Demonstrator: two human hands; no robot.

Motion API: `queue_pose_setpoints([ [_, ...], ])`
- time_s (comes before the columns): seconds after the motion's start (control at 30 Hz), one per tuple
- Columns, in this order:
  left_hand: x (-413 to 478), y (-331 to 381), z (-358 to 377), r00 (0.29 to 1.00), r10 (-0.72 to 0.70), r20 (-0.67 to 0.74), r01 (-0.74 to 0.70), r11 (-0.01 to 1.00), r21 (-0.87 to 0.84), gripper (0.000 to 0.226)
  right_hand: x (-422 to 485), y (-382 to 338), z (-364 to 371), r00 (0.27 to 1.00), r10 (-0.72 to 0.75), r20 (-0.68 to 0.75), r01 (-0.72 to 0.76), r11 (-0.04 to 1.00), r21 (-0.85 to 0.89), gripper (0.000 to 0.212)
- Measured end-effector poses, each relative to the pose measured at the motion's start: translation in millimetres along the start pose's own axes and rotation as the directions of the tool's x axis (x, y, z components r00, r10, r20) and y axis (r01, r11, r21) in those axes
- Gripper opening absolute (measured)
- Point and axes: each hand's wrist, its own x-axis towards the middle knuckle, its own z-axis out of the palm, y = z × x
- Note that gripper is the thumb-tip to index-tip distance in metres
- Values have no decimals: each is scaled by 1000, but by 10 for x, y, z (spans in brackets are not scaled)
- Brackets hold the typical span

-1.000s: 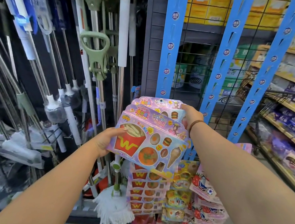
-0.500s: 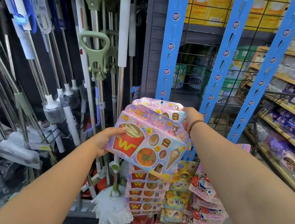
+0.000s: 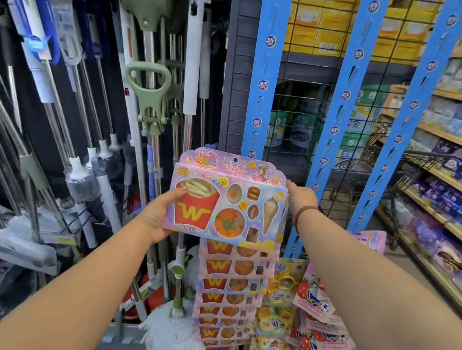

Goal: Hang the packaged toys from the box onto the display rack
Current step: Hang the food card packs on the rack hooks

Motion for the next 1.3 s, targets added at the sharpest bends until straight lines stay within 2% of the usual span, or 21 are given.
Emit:
queue_pose_setpoints([
  [0.07,56,41,87,1000,4,9,-4,1000,10,17,2,-52,-29,999,-35,3,34,982,183,46],
  [0.13,112,90,217,1000,3,17,-4,1000,23,16,-42,-190,-62,992,-45,117,-3,922,386,48],
  [0.17,143,108,279,1000,0,21,0,1000,19,16,-65,-261,-77,985,-62,162,-12,907,421,46],
  [0.23,205,129,389,1000,-12,18,12,1000,5,17,-85,-387,-113,980,-110,167,48,941,335,41],
  [0.33,297,153,495,1000,-18,26,18,1000,-22,19,-24,-540,-164,976,-202,79,186,967,173,43],
  [0.47,378,199,583,999,-36,28,38,998,-53,19,36,-691,-219,984,-162,70,151,978,143,42],
  [0.63,467,249,612,997,-73,15,74,994,-80,22,93,-745,-194,995,-53,83,36,980,194,39],
  [0.77,495,241,602,996,-85,6,85,993,-86,24,146,-794,-187,990,-30,137,3,980,197,29],
  [0.87,478,236,607,996,-93,6,93,993,-73,27,146,-781,-207,985,27,171,-62,976,207,35],
  [0.97,467,204,594,995,-104,-2,104,993,-54,26,192,-741,-178,984,11,179,-50,975,215,27],
  [1.1,414,120,559,991,-133,-20,132,991,-34,28,167,-623,-133,983,65,170,-94,981,169,30],
  [1.17,402,68,533,993,-108,-46,109,994,23,32,124,-565,-117,988,69,135,-90,983,162,36],
  [1.23,428,7,510,994,-9,-105,30,978,204,39,126,-529,-81,996,15,89,-21,998,66,46],
  [1.3,429,-44,516,979,128,-157,-53,910,412,39,121,-492,-51,996,-37,79,41,998,-39,52],
])
